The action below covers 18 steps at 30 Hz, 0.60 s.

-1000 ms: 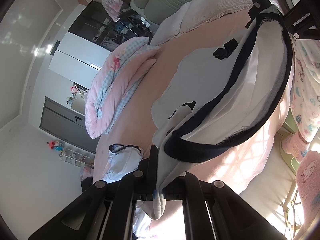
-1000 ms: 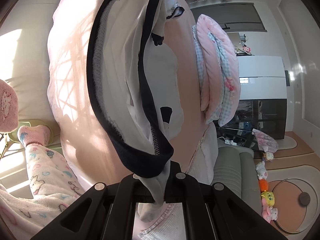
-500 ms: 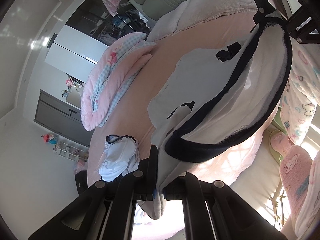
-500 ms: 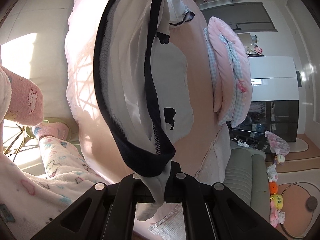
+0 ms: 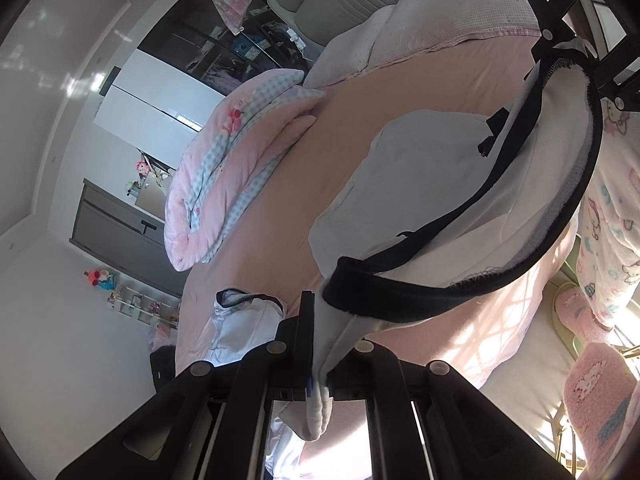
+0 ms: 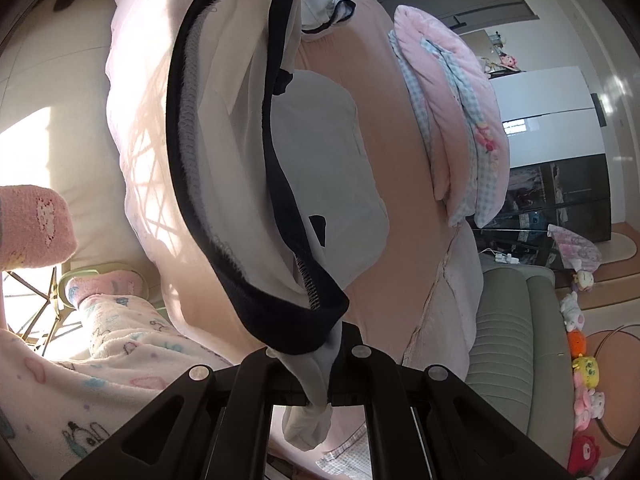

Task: Fold clothes
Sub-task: 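Carry the held hem over the garment body with both tools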

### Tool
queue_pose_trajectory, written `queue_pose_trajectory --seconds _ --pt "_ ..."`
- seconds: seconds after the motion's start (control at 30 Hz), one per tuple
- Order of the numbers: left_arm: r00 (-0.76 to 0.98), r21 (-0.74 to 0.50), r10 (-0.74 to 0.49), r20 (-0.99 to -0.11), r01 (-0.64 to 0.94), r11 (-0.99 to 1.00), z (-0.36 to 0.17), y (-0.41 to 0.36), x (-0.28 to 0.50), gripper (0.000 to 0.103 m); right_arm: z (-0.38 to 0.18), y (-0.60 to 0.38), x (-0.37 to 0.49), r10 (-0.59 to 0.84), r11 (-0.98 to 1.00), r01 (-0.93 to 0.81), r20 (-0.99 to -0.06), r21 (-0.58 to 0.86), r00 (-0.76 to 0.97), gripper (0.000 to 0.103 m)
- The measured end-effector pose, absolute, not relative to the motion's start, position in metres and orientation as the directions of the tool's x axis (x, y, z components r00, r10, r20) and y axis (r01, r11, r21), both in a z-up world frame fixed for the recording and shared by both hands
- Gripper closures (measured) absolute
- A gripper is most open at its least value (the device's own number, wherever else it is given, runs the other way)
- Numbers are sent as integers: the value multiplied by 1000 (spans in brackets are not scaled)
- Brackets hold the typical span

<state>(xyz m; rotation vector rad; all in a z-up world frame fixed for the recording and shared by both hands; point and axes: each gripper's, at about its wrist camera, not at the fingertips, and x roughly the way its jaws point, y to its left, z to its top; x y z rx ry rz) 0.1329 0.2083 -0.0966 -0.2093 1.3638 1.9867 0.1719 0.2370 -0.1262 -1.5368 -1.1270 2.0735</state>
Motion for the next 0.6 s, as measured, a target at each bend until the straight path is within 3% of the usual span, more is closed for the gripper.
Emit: queue_pose_trajectory --seconds 0.6 --pt "-716 751 458 -527 -644 -143 -96 274 64 98 -113 322 105 604 -743 99 -727 -662 -326 101"
